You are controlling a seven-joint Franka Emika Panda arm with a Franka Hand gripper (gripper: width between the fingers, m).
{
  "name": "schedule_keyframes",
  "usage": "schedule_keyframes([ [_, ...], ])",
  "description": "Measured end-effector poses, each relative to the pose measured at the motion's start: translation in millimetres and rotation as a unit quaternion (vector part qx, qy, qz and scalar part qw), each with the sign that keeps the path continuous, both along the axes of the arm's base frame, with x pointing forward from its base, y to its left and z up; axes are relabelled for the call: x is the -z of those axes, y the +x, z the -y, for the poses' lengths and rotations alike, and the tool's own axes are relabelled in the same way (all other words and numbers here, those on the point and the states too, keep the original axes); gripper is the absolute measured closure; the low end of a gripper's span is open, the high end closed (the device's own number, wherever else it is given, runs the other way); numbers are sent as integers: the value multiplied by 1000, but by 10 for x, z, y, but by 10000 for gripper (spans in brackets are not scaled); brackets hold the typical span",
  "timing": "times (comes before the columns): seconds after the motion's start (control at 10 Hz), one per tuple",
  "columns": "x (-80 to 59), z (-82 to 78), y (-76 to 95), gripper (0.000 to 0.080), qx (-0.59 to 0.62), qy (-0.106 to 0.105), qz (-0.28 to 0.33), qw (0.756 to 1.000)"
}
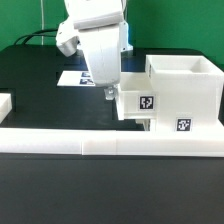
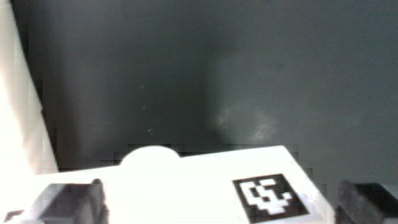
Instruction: Assemble drawer
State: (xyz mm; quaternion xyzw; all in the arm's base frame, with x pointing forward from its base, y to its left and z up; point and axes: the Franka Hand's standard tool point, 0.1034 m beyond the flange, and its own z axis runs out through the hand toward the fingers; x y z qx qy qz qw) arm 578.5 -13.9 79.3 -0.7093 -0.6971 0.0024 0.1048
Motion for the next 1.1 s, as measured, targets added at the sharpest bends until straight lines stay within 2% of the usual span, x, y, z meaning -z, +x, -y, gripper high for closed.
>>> schedule_keyframes([
  [0.3, -26, -183, 29, 150, 30, -9, -4, 999],
  [0.4, -36, -201, 43, 150, 20, -18, -2, 1000],
  [0.9, -23, -164, 35, 150, 16, -17, -2, 1000],
  [1.0, -5, -170, 11, 150, -15, -11, -8, 1000],
  [1.1, 19, -262, 13, 150, -26, -6, -13, 1000],
])
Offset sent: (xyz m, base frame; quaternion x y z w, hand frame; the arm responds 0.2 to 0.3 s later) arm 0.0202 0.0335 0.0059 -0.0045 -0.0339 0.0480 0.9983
